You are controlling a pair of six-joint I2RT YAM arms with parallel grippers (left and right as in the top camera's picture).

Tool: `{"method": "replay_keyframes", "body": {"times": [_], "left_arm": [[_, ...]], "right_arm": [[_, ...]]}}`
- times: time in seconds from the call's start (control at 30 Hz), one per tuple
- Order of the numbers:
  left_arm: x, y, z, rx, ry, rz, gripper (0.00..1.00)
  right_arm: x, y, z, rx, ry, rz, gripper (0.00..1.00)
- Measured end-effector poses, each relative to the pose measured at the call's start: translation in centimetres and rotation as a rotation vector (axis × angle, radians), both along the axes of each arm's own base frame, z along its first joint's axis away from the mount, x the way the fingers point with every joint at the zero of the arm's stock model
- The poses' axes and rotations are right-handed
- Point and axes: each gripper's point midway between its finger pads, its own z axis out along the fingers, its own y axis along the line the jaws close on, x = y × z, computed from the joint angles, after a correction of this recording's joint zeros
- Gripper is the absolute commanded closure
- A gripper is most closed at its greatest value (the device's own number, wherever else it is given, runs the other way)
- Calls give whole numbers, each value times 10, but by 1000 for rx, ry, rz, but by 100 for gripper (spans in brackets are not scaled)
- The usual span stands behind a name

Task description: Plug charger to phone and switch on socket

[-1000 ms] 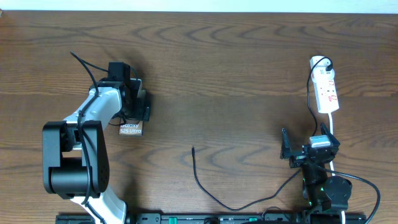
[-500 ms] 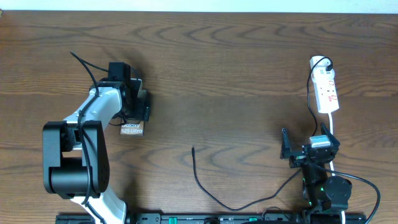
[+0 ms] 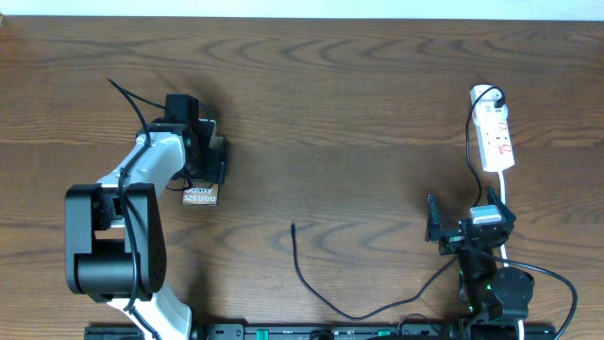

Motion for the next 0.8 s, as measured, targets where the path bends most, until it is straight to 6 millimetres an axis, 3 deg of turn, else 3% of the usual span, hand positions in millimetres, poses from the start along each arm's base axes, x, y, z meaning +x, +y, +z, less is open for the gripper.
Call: {"method": "replay_keyframes", "body": {"times": [0.2, 0.4, 0.43, 0.8], "left_arm": [[0, 0, 0, 0, 0, 0, 44], [0, 0, 0, 0, 0, 0, 81], [0, 0, 0, 0, 0, 0, 92], [5, 0, 1, 1, -11, 0, 93]], "right_arm": [[0, 0, 0, 0, 0, 0, 1], [0, 0, 0, 0, 0, 0, 1], [0, 0, 0, 0, 0, 0, 1], [0, 0, 0, 0, 0, 0, 1]]}}
